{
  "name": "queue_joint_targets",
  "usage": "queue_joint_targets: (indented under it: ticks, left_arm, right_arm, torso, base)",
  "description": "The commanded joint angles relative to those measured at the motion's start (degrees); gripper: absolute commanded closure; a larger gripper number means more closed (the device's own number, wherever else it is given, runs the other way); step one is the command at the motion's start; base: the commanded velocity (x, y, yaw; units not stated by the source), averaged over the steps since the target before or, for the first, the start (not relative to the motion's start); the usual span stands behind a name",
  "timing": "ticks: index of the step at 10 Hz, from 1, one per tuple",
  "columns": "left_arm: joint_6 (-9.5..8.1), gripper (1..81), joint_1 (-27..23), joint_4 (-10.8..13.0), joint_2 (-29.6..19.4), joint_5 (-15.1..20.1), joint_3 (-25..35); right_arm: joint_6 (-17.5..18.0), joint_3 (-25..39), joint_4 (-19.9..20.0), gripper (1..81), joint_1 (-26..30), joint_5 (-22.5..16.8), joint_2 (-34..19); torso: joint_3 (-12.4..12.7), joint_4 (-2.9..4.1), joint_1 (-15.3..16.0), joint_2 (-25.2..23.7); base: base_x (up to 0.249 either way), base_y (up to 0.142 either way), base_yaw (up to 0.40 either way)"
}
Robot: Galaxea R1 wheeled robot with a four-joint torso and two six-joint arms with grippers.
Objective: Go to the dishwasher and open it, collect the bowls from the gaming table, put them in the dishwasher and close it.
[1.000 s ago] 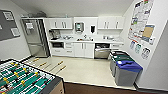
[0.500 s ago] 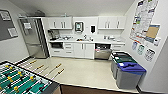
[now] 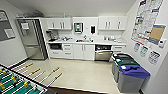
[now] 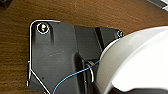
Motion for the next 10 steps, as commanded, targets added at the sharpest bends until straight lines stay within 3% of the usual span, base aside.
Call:
queue_joint_targets:
  ticks: [1,10]
  left_arm:
    - [0.20,81.1,-2.27,0.85,-0.99,0.80,0.27]
    - [0.20,81.1,-2.27,0.94,-0.99,0.72,0.27]
  right_arm:
    - [-0.16,0.32,-0.33,81.1,2.67,-2.28,-0.51]
    - [-0.16,0.32,-0.33,81.1,2.67,-2.28,-0.51]
  torso:
    - [0.00,0.00,0.02,0.00]
    - [0.00,0.00,-0.02,0.00]
  base:
    - [0.199,0.000,0.000]
    - [0.201,0.000,0.000]
